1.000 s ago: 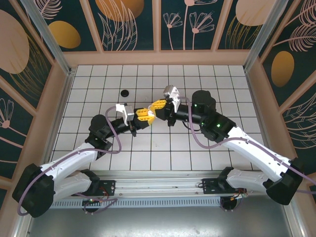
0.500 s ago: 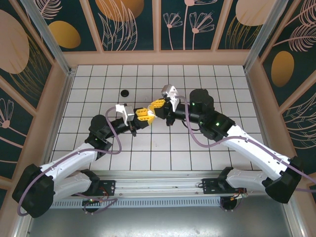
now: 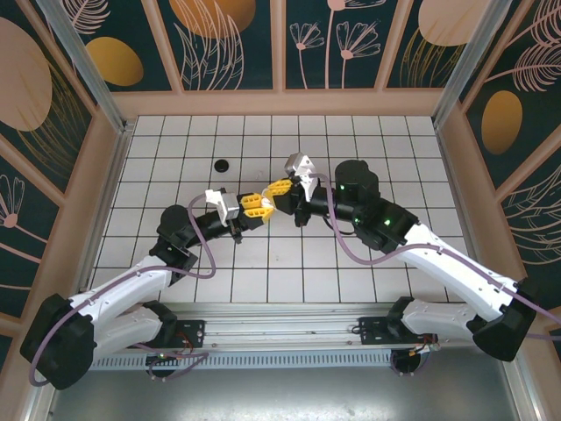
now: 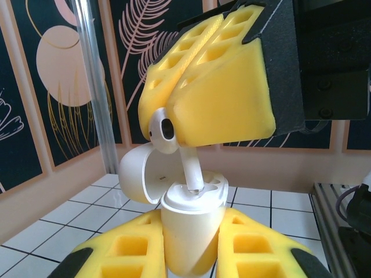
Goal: Insert wireless bluetooth earbuds into charging case
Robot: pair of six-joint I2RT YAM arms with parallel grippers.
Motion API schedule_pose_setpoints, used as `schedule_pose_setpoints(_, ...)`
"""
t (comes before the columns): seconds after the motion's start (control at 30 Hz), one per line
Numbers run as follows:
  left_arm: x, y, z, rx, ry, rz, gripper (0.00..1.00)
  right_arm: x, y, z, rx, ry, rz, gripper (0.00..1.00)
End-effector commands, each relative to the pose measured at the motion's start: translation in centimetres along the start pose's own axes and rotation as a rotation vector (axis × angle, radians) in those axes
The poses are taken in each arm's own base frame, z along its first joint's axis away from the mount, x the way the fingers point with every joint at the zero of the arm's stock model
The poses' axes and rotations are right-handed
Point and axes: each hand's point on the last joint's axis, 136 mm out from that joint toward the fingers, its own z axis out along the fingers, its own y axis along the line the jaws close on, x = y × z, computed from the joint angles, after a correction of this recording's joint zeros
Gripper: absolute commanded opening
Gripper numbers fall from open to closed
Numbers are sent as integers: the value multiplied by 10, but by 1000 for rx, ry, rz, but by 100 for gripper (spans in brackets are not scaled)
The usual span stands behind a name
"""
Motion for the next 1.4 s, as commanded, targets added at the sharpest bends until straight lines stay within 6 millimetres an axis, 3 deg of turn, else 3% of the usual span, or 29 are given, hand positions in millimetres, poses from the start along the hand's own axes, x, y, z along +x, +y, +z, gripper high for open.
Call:
schedule_pose_setpoints(0.0, -27, -3, -3, -4, -89, 96, 0, -2, 2, -7, 19, 12, 21, 8)
schedule_pose_setpoints(0.33, -25, -4, -5, -6, -87, 99, 0, -34, 0, -29, 78, -128, -18, 8)
schedule_pose_setpoints(0.8, -24, -5, -4, 0, -80, 89, 0, -20, 20, -1, 0, -43, -27, 8)
schedule_pose_setpoints(1.27, -25, -5, -4, 2, -78, 88, 0, -13, 5, -4, 94, -10, -79, 8)
schedule_pose_setpoints(1.37, -25, -5, -3, 4, -78, 86, 0, -20, 5, -6, 101, -29, -80, 7)
